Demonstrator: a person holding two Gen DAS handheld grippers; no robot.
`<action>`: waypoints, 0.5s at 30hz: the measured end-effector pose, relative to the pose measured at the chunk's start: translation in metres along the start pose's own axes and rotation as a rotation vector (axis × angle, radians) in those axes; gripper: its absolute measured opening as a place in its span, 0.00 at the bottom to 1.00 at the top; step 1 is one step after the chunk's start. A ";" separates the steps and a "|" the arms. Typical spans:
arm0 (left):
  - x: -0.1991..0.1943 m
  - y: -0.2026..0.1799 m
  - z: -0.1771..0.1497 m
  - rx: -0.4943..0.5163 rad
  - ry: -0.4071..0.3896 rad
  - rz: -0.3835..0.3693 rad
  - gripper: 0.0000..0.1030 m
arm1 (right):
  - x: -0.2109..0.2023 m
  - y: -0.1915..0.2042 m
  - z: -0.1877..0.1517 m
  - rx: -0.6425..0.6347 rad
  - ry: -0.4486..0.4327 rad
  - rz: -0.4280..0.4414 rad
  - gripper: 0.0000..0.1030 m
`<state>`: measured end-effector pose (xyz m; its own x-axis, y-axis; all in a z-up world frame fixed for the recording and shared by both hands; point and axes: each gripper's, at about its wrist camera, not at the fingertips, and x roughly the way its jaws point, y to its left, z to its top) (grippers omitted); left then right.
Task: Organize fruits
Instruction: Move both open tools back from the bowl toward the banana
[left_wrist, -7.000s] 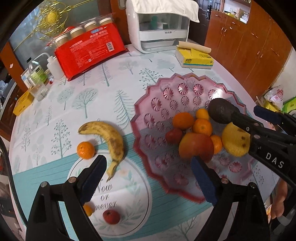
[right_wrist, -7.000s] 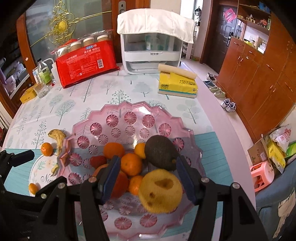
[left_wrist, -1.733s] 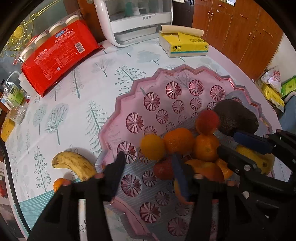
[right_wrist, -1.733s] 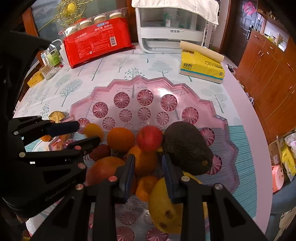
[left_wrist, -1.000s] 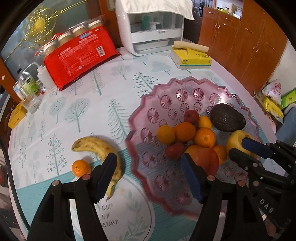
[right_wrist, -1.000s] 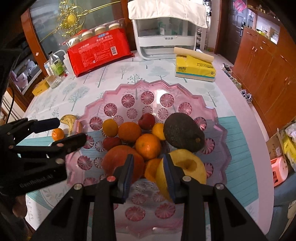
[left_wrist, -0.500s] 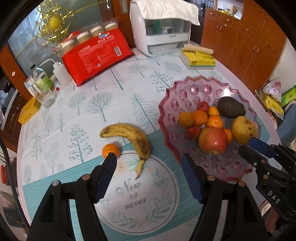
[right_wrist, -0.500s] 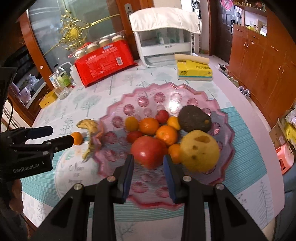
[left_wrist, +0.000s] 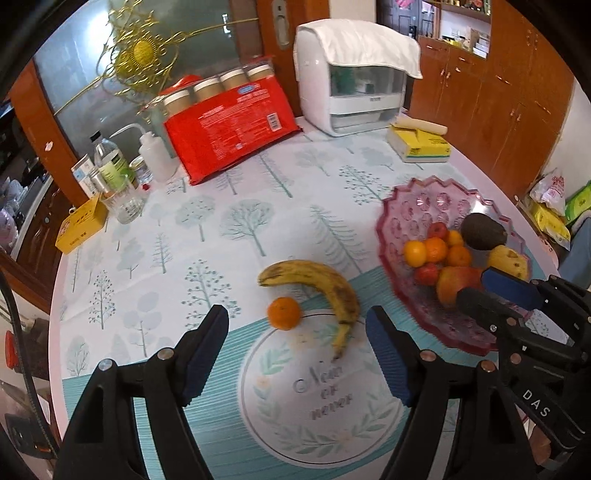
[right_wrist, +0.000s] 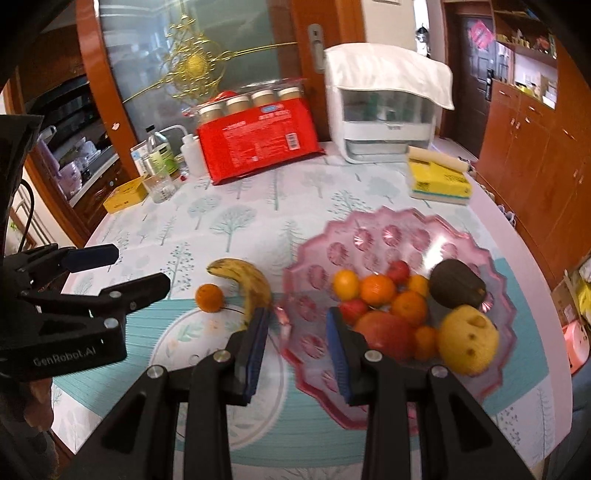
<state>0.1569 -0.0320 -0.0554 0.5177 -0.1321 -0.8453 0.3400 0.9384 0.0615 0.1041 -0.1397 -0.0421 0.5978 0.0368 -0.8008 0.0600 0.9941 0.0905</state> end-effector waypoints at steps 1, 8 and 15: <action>0.002 0.004 -0.001 -0.008 0.005 0.002 0.73 | 0.003 0.003 0.002 -0.004 0.003 0.006 0.32; 0.038 0.035 -0.012 -0.078 0.057 -0.003 0.73 | 0.038 0.024 0.021 -0.076 0.076 0.049 0.32; 0.096 0.047 -0.025 -0.137 0.120 -0.053 0.73 | 0.083 0.046 0.042 -0.182 0.166 0.071 0.32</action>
<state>0.2027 0.0071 -0.1466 0.4016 -0.1514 -0.9032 0.2504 0.9668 -0.0507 0.1901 -0.0951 -0.0795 0.4550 0.1082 -0.8839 -0.1308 0.9899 0.0539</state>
